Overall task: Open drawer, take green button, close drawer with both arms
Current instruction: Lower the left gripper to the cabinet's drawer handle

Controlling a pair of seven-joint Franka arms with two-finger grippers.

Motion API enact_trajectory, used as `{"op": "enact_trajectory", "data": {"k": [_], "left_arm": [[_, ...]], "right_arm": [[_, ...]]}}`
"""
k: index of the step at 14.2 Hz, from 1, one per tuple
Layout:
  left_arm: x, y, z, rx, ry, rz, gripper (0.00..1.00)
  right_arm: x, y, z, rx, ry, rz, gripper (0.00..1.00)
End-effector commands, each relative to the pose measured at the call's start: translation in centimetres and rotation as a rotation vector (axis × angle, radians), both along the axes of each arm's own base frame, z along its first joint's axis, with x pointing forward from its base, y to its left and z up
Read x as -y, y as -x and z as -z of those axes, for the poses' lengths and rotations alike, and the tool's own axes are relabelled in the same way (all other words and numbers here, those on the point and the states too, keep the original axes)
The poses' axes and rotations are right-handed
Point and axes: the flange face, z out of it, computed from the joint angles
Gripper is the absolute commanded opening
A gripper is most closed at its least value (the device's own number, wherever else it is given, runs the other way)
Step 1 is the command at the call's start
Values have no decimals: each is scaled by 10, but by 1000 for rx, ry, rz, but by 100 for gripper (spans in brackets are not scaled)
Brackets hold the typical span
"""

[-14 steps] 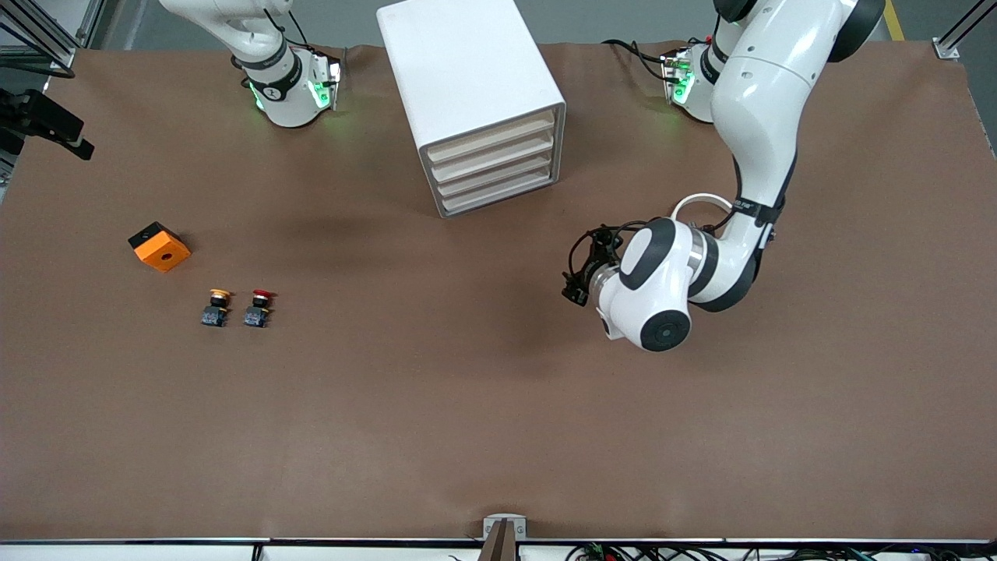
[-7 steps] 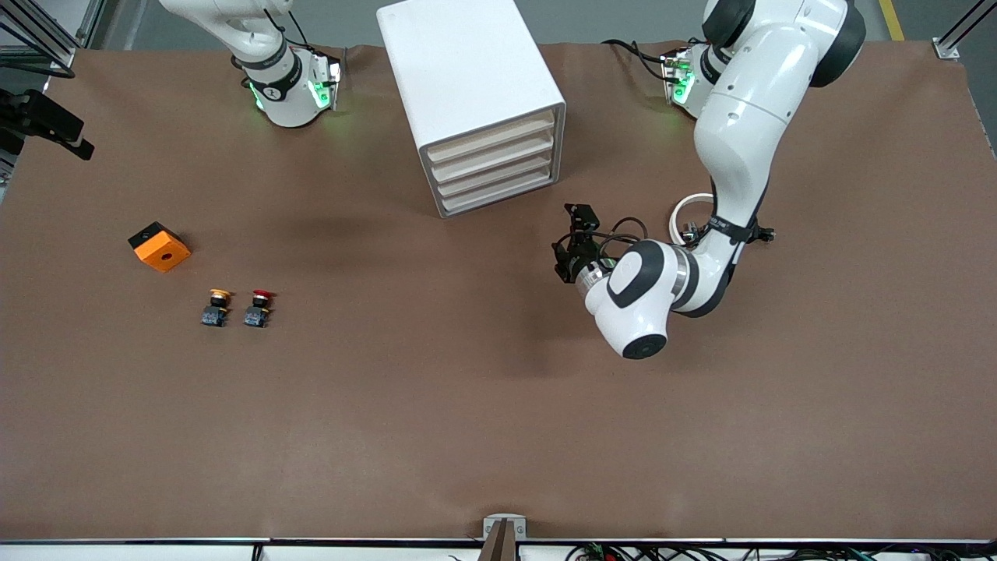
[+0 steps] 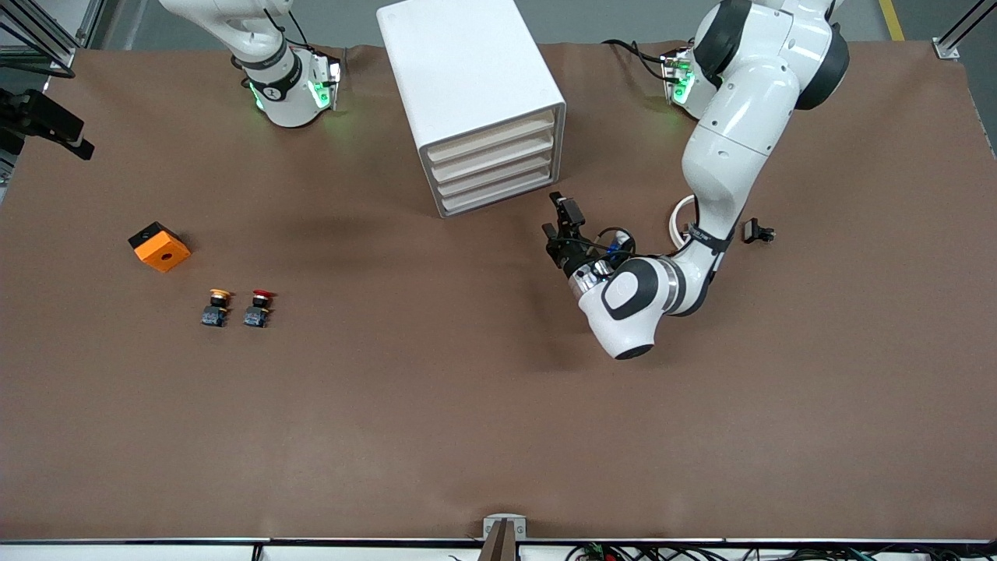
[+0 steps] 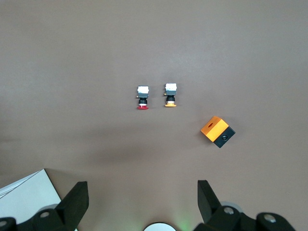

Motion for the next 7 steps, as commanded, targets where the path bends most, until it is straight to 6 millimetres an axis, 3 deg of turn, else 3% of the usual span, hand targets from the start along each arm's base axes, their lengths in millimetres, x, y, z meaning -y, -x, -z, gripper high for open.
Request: {"op": "enact_trajectory", "data": {"k": [1,4,7], "left_arm": [[4,2,8,-63,-28,-14,100],[7,7,11,-74,-45,0,98],[12,19,21,-99,-59,27,67]], "right_arm": [[-2,6,-2,3,-6,11,100],[-2,7,-2,2,-6,11,100],[-1,7,-2,-2,0,11,100]]}}
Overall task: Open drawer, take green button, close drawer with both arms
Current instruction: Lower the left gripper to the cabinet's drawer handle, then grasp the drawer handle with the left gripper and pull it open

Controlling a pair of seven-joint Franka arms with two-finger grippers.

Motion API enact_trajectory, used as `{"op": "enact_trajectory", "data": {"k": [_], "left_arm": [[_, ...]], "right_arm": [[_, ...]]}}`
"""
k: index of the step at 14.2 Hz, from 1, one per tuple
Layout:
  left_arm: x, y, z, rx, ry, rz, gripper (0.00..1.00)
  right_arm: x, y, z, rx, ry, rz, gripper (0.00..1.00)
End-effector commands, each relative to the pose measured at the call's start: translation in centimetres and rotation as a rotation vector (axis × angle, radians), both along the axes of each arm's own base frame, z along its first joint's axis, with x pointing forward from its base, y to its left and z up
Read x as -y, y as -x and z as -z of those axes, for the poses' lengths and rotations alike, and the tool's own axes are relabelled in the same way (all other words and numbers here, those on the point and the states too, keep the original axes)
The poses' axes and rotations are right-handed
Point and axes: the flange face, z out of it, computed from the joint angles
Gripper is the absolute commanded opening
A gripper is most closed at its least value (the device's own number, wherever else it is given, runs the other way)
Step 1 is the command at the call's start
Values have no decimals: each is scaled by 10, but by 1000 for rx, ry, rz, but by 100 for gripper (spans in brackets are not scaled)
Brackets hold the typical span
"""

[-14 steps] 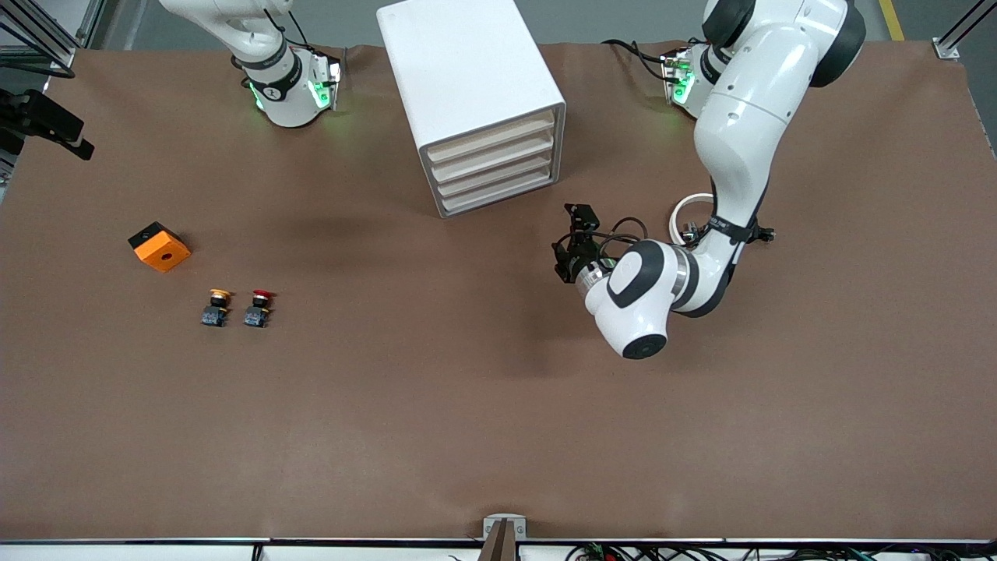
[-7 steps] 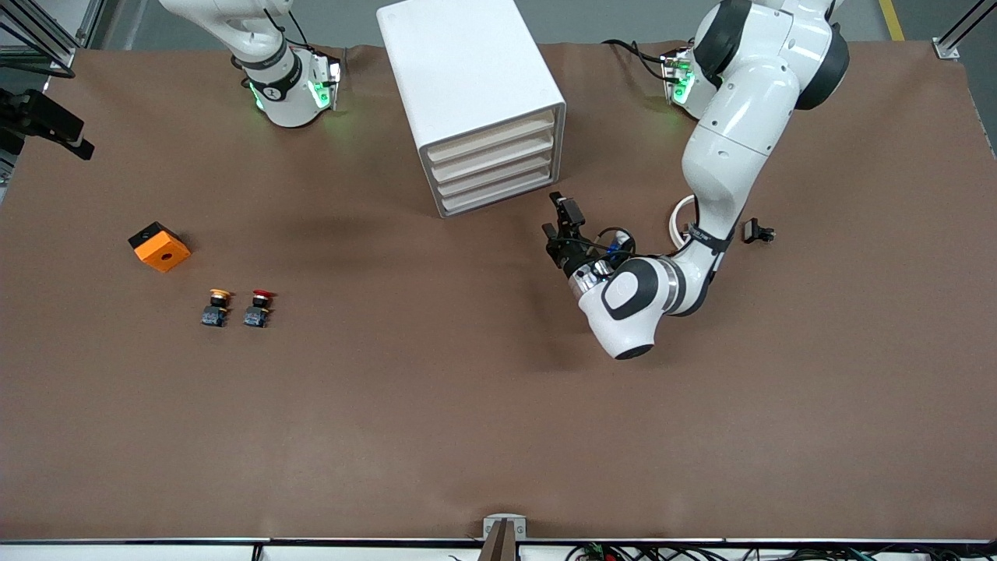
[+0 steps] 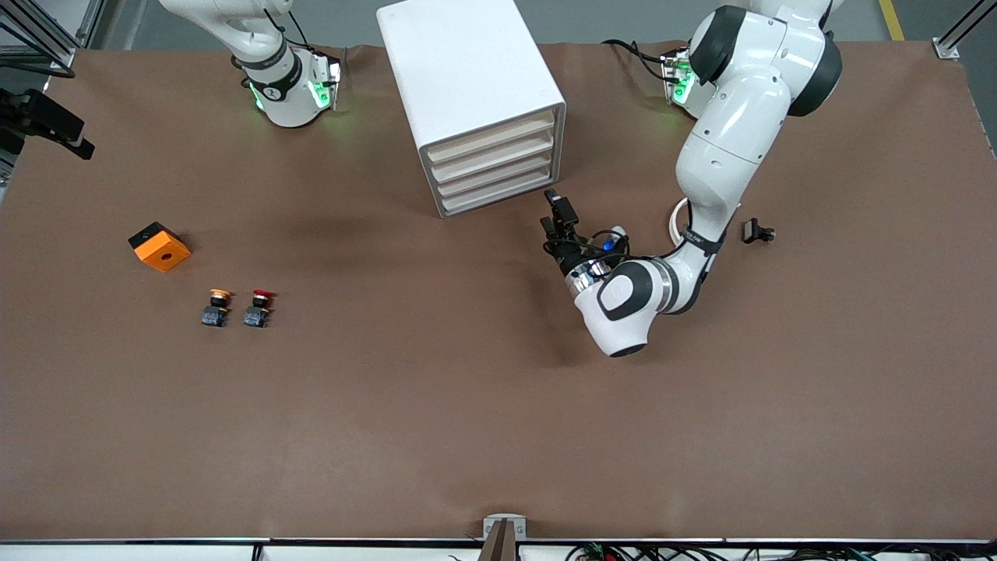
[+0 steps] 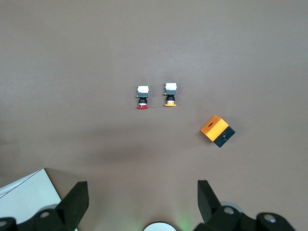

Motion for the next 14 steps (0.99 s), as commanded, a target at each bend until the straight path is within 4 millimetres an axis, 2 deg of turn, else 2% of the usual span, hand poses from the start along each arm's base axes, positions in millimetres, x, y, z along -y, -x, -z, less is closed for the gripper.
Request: {"op": "enact_trajectory", "data": {"k": [1,3,14], "left_arm": [[13,14,7,-35,-16,35,59],[20,24,6,-57,-12,67,54],[38,69,29,-98,-114,173,55]], "right_arm": [[-1,6,-1,-1,0,13,100],[-1,6,-2,1,0,13,100],[2,5,-2,2,3,18,100]]}}
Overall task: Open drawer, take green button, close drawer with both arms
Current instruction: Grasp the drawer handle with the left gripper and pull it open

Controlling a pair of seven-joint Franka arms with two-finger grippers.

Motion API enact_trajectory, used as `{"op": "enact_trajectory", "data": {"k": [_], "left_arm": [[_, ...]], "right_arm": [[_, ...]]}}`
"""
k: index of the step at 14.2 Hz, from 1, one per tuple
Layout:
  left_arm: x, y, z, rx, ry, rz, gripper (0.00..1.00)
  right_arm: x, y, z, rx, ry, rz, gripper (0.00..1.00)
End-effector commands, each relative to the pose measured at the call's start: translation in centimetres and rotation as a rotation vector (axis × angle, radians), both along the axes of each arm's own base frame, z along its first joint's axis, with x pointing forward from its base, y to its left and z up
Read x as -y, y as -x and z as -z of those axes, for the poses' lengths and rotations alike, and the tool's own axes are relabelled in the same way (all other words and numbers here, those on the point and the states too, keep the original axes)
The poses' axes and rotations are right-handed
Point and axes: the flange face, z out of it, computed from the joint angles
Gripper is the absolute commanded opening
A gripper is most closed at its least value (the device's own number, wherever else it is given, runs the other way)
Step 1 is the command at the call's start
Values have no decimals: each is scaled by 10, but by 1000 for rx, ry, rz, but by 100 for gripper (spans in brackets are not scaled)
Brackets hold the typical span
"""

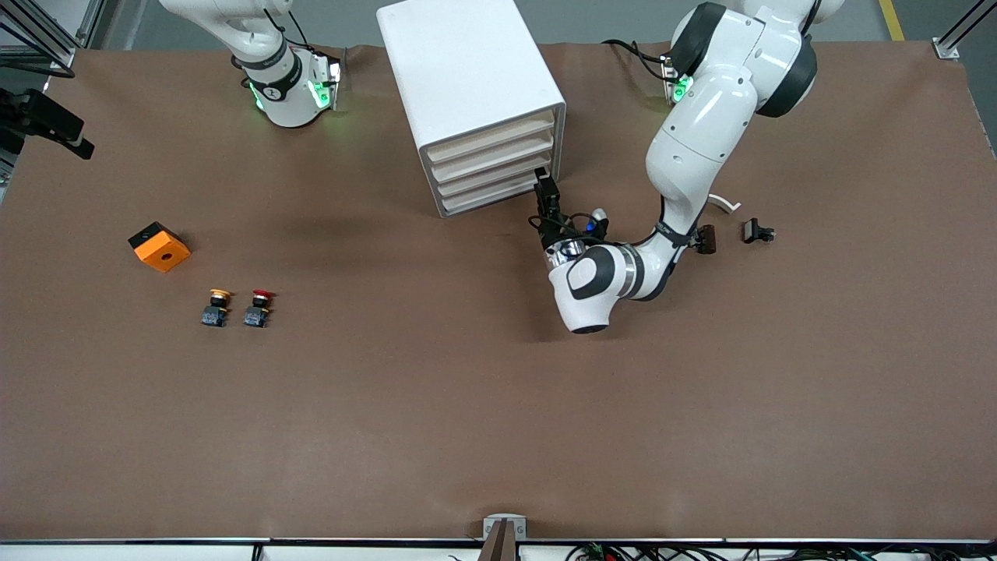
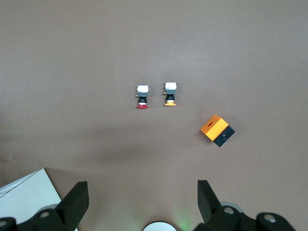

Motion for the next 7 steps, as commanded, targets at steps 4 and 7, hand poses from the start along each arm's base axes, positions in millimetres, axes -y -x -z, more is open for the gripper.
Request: {"op": "enact_trajectory", "data": {"k": [4,7], "left_arm": [[10,17,3,-13,-28,49,53],[15,22,4,-11,-30,65,39]], "right_arm": [[1,6,-9,11,3,17,100],[1,5,-11,16,4,14,100]]}}
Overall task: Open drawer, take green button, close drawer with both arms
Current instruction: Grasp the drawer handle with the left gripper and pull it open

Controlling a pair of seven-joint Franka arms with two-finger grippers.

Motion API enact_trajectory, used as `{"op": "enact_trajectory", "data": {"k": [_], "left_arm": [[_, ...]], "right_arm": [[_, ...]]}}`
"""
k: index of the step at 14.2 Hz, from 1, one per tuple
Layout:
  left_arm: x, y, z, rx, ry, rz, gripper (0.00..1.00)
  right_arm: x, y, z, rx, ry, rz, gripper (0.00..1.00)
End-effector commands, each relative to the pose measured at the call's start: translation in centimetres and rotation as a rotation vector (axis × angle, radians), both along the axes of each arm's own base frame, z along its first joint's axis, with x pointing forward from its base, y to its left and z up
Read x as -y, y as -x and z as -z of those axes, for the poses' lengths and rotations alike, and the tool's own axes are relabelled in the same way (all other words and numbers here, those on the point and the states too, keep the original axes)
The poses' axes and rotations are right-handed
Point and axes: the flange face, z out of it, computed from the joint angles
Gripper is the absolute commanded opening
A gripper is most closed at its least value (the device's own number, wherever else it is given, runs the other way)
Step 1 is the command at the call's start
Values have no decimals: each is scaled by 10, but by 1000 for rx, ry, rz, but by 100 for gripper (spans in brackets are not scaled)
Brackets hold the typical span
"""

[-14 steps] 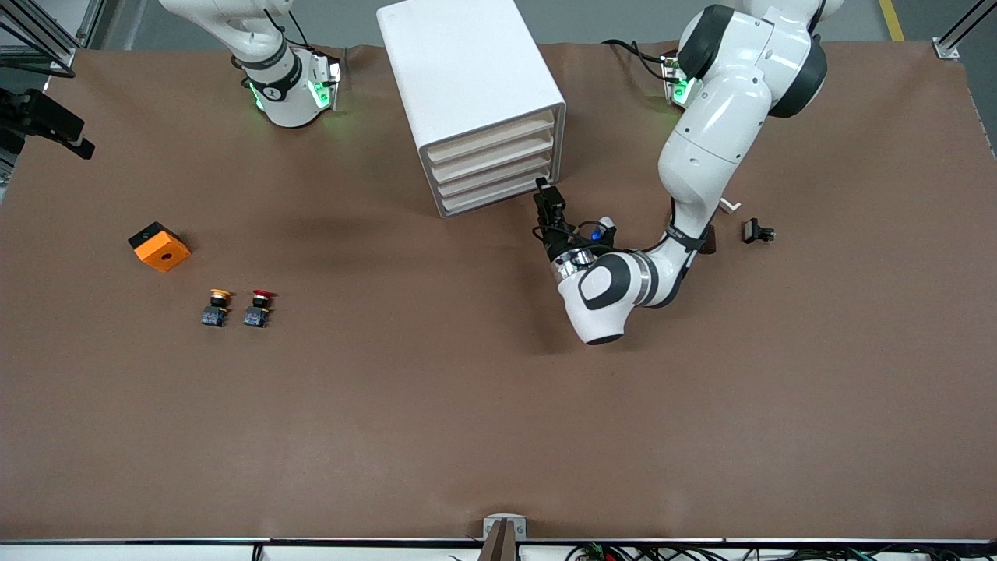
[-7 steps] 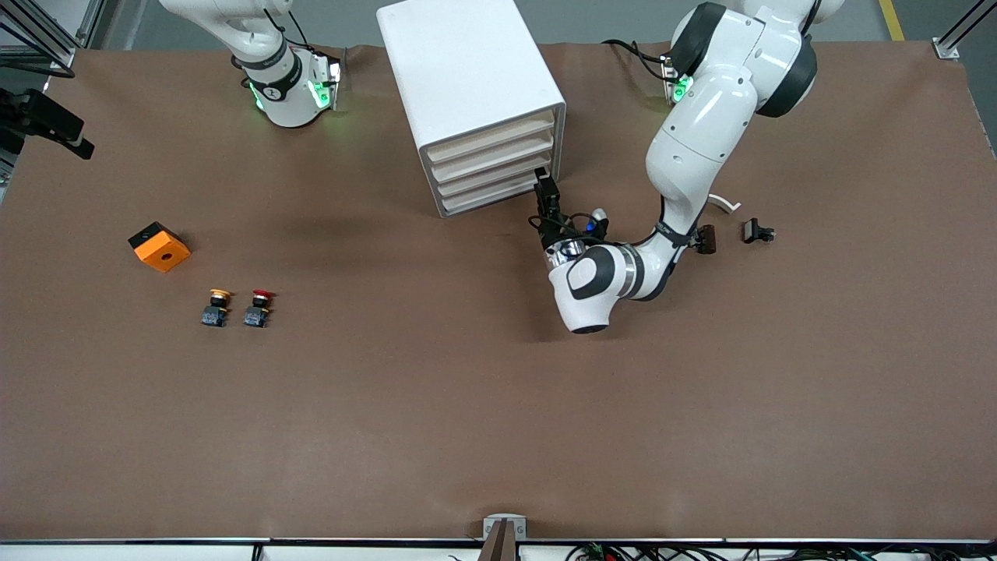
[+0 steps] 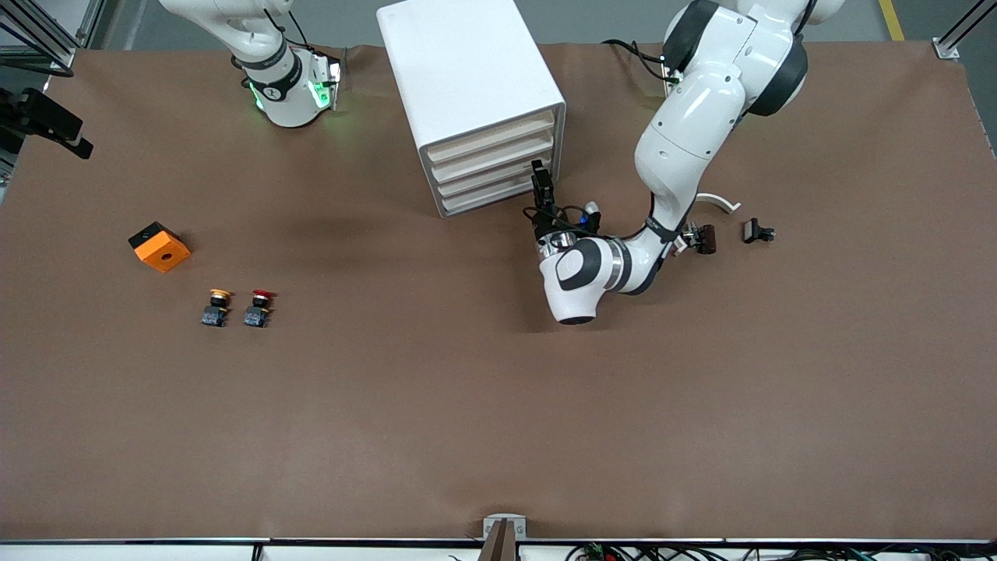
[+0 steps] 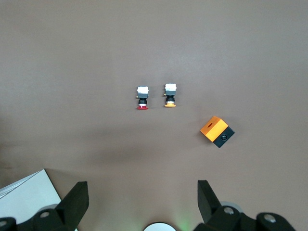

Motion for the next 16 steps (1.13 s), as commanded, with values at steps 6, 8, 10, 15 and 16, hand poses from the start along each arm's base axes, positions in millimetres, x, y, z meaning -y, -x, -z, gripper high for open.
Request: {"op": "enact_trajectory", "data": {"k": [6,8,10,15,16], "left_arm": [[8,9,-1,1,-20,37,18],[8,9,-1,1,-19,36,6],[7,6,-2,3,-19,31,0],[2,0,-3,7,-18,18,0],[0,-2,-3,8,-19,13,0]], "right_arm": [[3,4,-7,8,3,20,100],[3,4,-7,8,3,20,100],[3,4,-7,8,3,23,100],[5,3,-5,3,3,27,100],[6,3,-5,3,1,26,100]]}}
